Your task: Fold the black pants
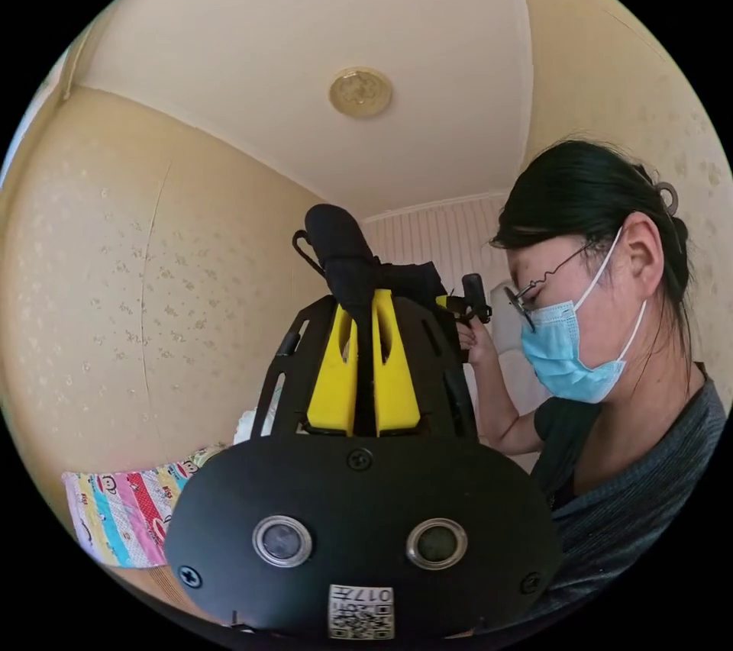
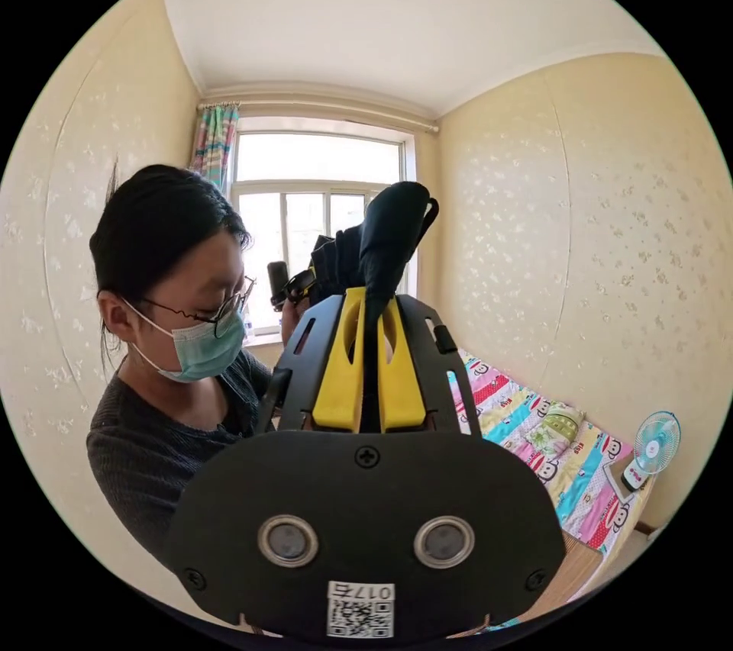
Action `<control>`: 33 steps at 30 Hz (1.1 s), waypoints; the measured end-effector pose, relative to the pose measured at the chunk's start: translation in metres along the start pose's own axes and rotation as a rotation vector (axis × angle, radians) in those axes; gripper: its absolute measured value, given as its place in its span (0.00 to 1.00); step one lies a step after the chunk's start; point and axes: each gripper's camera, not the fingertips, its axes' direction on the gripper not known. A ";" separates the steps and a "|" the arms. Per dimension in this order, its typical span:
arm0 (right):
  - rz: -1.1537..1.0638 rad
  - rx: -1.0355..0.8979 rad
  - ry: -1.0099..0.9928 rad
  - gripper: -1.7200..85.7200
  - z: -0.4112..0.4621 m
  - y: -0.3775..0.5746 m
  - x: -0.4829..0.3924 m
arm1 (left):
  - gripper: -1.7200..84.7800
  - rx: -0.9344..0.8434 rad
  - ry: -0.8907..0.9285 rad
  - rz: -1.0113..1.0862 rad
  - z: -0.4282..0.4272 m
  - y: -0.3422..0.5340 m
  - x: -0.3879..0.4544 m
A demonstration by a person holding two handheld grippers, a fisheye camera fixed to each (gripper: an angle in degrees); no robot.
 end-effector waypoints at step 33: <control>1.440 -0.847 -0.137 0.08 0.118 0.578 0.575 | 0.14 -1.582 -0.133 -1.229 0.343 0.778 -0.446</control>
